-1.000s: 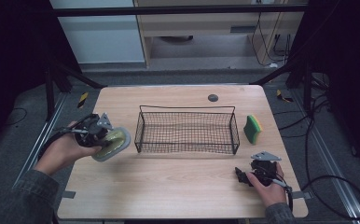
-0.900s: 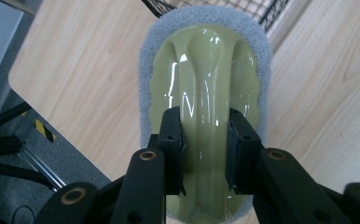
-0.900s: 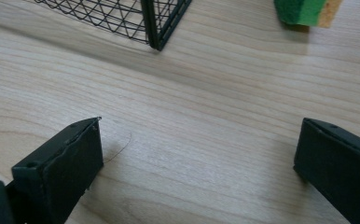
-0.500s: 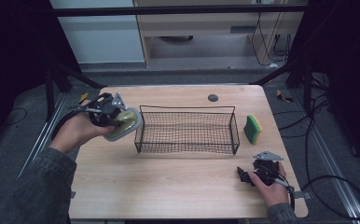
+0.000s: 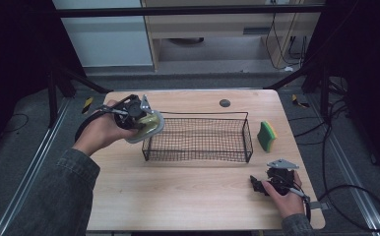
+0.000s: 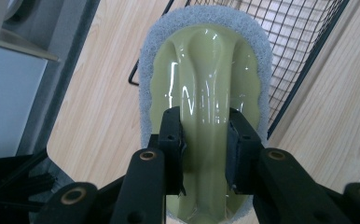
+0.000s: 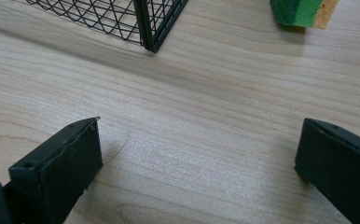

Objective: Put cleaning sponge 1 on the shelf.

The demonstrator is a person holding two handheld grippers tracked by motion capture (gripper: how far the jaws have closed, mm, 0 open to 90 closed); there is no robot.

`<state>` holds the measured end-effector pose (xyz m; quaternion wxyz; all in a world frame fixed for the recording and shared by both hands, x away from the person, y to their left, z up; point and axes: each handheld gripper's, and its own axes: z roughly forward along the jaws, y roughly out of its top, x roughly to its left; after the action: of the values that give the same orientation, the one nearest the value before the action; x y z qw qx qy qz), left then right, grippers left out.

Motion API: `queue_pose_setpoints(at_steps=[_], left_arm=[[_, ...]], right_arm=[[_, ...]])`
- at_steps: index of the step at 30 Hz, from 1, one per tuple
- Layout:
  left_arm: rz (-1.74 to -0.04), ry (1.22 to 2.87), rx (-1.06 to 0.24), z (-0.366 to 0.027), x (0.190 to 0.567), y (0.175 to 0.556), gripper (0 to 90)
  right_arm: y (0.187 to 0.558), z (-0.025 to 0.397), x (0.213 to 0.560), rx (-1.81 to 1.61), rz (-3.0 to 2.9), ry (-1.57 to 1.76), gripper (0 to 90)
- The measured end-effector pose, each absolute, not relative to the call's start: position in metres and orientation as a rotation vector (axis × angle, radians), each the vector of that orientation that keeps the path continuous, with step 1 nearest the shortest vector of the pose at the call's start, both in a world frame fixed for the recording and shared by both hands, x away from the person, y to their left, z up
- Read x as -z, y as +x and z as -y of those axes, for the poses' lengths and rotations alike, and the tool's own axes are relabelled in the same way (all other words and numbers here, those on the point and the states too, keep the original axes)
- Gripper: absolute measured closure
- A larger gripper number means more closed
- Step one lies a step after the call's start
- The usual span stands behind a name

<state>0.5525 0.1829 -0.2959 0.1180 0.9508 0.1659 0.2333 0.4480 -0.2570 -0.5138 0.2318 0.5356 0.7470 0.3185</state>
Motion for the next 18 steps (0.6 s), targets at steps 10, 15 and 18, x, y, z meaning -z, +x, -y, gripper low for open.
queue_pose_setpoints(at_steps=[10, 15, 18], left_arm=[[-0.322, 2.824, -0.720, -0.162, 0.304, 0.558, 70.9], [-0.261, 2.834, -0.725, -0.153, 0.308, 0.557, 70.9], [-0.228, 2.840, -0.737, -0.146, 0.312, 0.558, 70.9]], right_arm=[[0.449, 0.256, 0.514, -0.878, -2.049, 1.475, 0.6], [0.449, 0.256, 0.514, -0.877, -2.048, 1.476, 0.6], [0.449, 0.256, 0.514, -0.877, -2.048, 1.477, 0.6]])
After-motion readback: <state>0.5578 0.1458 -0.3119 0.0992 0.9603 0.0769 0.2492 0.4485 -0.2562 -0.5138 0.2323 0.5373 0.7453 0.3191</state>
